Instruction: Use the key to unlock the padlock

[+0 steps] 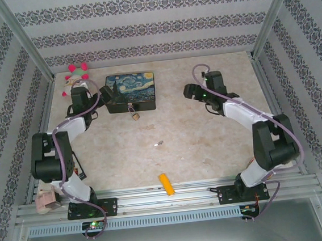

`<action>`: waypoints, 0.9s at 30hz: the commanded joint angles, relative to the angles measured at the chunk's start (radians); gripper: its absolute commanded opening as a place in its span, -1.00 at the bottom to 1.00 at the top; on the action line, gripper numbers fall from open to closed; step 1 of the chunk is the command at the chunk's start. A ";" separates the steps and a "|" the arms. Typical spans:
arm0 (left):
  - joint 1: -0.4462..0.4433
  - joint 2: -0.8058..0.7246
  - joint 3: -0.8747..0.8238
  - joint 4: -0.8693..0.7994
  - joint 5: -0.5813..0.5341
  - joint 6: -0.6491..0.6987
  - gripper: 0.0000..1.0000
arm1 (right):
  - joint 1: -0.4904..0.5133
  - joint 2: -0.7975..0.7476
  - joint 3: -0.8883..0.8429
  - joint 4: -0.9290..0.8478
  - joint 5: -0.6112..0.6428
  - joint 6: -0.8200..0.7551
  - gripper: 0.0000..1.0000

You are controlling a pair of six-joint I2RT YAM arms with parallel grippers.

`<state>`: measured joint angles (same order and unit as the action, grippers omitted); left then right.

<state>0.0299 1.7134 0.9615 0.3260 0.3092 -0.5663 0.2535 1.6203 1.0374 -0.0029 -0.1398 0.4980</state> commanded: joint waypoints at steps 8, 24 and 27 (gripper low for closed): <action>-0.053 0.158 0.182 -0.129 0.058 0.023 0.84 | 0.161 0.279 0.300 -0.049 -0.139 0.103 0.56; -0.157 0.150 0.131 -0.127 -0.005 0.091 0.43 | 0.201 0.545 0.603 -0.126 -0.219 0.160 0.22; -0.192 0.138 0.119 -0.128 -0.025 0.094 0.36 | 0.201 0.554 0.604 -0.123 -0.236 0.163 0.11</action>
<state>-0.0986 1.8694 1.1042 0.2153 0.2462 -0.4919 0.4400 2.1544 1.6104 -0.1165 -0.3130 0.6491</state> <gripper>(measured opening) 0.691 0.568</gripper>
